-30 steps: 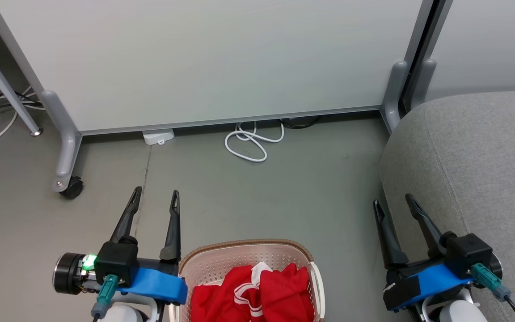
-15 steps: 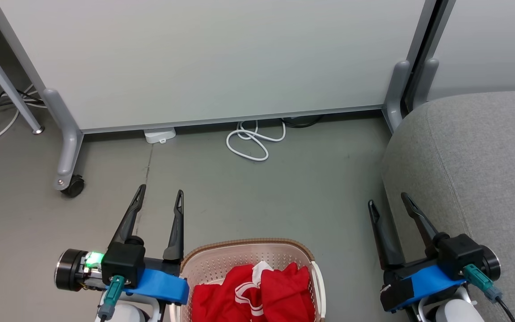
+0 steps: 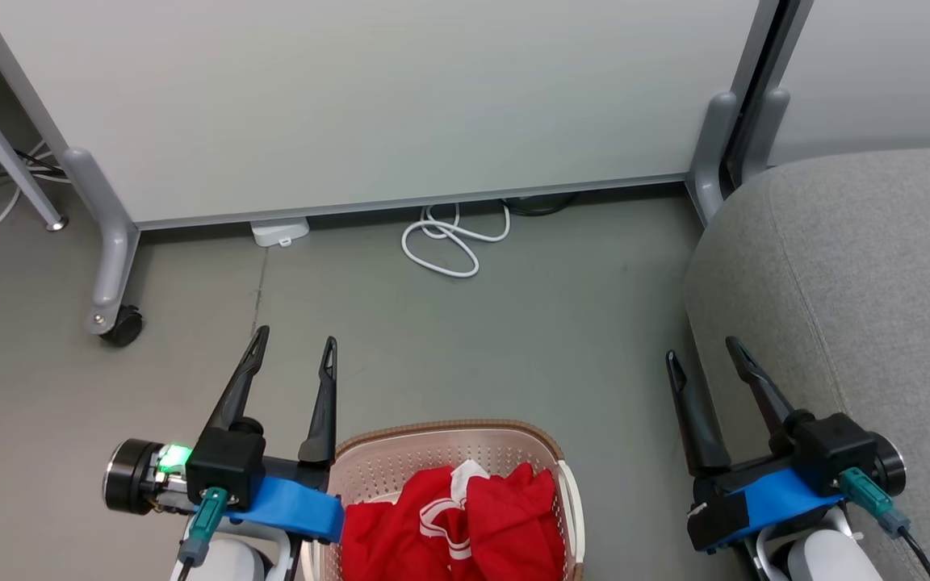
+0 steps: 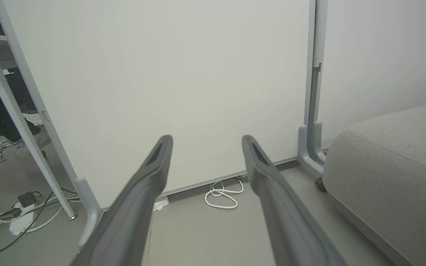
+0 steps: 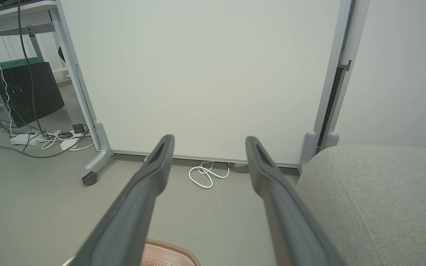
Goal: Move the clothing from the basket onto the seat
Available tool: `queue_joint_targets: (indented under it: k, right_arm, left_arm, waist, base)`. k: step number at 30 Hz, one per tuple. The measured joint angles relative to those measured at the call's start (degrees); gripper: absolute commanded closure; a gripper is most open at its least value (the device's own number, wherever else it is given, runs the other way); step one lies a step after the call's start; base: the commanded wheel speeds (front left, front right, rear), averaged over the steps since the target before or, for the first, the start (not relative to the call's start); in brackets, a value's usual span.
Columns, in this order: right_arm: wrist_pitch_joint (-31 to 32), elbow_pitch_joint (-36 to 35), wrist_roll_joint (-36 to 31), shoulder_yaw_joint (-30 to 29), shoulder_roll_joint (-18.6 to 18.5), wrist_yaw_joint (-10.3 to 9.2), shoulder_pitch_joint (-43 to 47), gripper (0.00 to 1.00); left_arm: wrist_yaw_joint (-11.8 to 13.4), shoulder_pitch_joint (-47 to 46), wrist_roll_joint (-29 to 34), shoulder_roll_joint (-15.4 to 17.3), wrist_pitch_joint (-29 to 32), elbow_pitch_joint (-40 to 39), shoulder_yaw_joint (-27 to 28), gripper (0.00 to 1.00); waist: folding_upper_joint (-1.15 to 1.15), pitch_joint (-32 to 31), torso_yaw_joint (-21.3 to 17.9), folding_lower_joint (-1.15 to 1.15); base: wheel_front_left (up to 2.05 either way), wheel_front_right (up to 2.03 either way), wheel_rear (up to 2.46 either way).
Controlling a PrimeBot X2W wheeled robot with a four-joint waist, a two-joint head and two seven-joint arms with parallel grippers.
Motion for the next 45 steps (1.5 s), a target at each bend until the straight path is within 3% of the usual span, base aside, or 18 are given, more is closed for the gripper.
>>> queue_joint_targets:
  k: [11,24,33,45]
  right_arm:
    - [-0.1,-2.6,-0.6,0.0,0.0,0.04,-3.4,0.00]
    - [-0.1,-7.2,-1.8,-0.3,-0.1,0.04,-9.5,0.00]
    - [-0.1,-10.1,-2.1,0.2,-0.1,0.04,-13.7,0.00]
    - [-0.1,-13.2,-2.9,-0.1,-0.1,0.04,-16.2,0.00]
  left_arm:
    - [-3.2,-6.0,1.0,0.7,-0.1,7.4,-2.7,0.00]
    - [-5.2,-17.8,1.8,2.8,-0.1,19.2,-8.8,0.00]
    - [-5.6,-24.8,2.0,4.5,-0.1,27.6,-15.9,0.00]
    - [-5.6,-32.0,-3.2,5.6,-0.1,37.0,-29.8,0.00]
  waist:
    - [0.00,5.3,-2.2,0.00]
    - [0.00,17.6,-6.2,0.01]
    - [0.00,26.3,-8.6,0.01]
    - [0.00,35.3,-10.7,0.01]
  base:
    - [0.00,0.00,0.00]
    - [0.00,0.00,0.00]
    - [0.00,0.00,0.00]
    - [0.00,0.00,0.00]
